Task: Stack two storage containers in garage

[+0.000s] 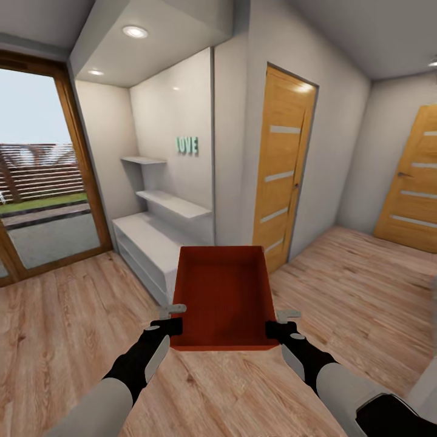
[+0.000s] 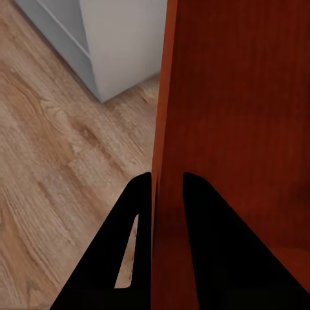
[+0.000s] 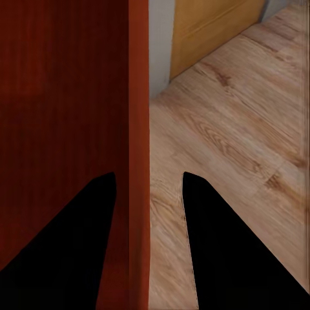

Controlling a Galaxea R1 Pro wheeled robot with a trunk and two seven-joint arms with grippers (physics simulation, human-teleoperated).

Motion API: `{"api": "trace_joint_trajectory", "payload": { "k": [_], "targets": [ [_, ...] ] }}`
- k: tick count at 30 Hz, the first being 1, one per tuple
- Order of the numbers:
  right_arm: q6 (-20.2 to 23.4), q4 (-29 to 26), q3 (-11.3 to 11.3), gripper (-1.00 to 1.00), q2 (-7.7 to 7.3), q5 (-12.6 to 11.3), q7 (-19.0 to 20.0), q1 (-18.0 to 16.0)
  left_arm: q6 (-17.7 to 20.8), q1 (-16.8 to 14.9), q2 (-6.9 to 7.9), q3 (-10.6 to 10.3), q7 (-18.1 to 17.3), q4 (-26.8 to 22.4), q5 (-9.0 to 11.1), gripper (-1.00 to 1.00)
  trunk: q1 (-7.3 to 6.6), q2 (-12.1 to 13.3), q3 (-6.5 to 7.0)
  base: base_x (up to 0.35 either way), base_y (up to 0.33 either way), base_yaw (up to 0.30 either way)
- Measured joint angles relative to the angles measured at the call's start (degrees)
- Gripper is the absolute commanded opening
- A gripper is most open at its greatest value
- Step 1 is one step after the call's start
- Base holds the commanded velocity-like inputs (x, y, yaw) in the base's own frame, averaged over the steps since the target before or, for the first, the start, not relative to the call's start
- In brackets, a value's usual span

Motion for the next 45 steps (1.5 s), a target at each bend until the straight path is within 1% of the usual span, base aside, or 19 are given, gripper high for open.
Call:
{"api": "trace_joint_trajectory", "payload": {
  "k": [45],
  "targets": [
    [0.0, -0.1, -0.7, -1.00, 0.22, 0.7, 0.0, 0.0, 0.1, 0.0, 0.34, -0.4, 0.1, -0.5, 0.6, -1.00, -0.01, 0.0, 0.00, 0.006, 0.000, -0.244]
  ]
}}
